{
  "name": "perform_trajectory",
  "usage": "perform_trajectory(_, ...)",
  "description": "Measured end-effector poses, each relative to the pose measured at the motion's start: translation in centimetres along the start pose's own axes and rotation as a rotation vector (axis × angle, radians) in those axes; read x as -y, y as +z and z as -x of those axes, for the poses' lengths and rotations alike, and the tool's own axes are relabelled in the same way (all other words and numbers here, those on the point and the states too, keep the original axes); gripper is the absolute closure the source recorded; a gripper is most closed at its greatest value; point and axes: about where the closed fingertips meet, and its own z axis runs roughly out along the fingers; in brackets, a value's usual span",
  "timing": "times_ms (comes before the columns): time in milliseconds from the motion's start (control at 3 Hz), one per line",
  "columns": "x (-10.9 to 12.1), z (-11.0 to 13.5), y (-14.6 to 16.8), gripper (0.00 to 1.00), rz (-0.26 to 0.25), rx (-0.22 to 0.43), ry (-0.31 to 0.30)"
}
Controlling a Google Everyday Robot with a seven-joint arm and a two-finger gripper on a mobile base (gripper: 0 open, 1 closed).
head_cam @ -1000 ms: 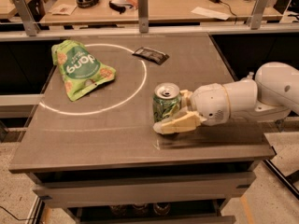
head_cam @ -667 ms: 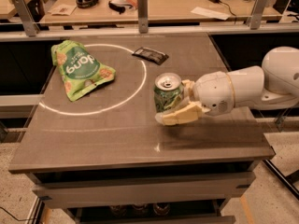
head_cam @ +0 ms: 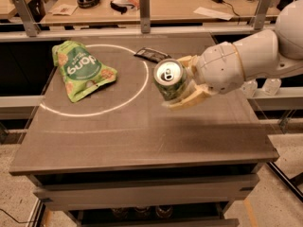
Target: Knock green can over
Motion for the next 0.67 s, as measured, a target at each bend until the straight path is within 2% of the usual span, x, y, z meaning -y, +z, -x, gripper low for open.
perform_trajectory(333, -0.04, 0.64, 0.02, 1.00, 0.102, -0.106, -0.244)
perform_trajectory(667, -0.29, 0.20, 0.23, 1.00, 0.190, -0.232, -0.420)
